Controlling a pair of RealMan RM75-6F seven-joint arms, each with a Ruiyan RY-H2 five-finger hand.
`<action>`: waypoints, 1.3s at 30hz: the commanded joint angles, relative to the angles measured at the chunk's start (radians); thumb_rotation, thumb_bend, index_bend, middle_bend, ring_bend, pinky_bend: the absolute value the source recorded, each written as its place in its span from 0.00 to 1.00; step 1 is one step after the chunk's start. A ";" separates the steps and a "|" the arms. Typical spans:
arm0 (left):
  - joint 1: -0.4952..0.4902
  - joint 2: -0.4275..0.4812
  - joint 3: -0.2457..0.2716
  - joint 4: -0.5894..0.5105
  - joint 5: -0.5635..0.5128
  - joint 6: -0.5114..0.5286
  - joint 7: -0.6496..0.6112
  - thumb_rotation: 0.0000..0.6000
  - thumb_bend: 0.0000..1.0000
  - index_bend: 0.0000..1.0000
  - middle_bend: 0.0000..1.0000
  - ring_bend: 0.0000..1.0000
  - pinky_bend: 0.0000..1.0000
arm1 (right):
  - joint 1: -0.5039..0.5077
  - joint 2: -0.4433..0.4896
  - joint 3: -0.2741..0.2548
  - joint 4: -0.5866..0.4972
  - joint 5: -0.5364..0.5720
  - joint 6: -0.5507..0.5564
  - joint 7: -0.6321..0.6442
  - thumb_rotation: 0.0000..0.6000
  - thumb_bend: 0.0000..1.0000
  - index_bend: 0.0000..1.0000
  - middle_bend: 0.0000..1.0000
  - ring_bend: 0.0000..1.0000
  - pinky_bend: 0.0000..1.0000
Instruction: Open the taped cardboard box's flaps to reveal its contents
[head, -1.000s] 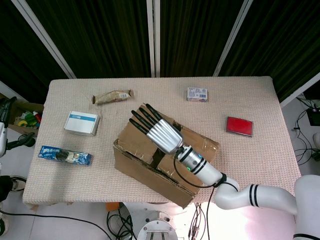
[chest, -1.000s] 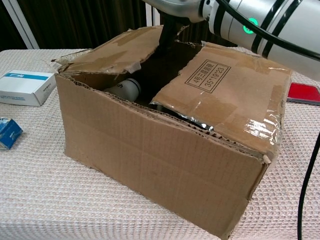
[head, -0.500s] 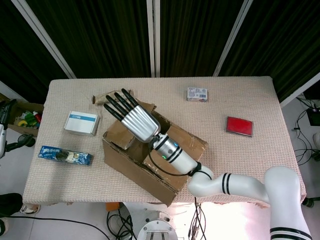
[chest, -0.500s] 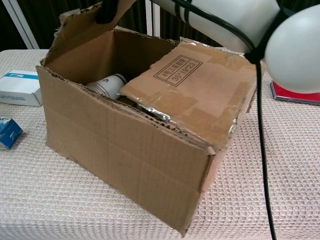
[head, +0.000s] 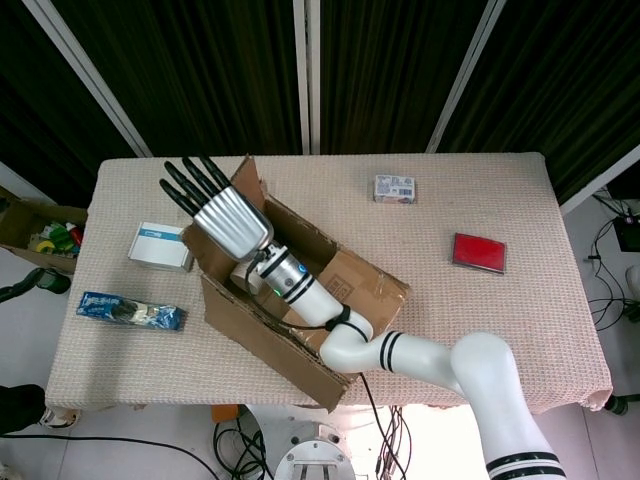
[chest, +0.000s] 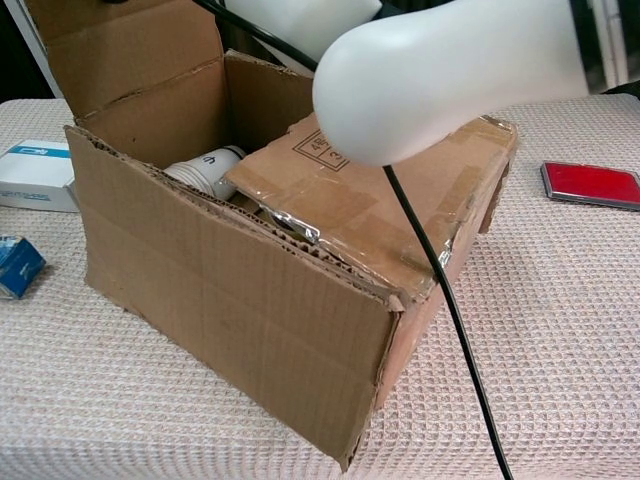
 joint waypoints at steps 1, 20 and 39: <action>0.002 -0.002 -0.001 0.009 -0.006 -0.008 -0.007 0.00 0.00 0.04 0.13 0.08 0.17 | 0.070 -0.063 0.023 0.124 0.011 0.005 0.064 1.00 0.09 0.00 0.00 0.00 0.00; -0.002 -0.008 -0.008 0.011 -0.014 -0.040 0.003 0.00 0.00 0.04 0.13 0.08 0.17 | 0.064 -0.034 -0.095 0.215 -0.067 0.080 0.394 1.00 0.20 0.00 0.00 0.00 0.00; -0.031 -0.020 -0.004 -0.036 -0.005 -0.089 0.035 0.00 0.00 0.04 0.13 0.08 0.17 | 0.117 0.738 -0.274 -0.741 1.019 -0.341 -0.200 1.00 0.49 0.12 0.19 0.00 0.00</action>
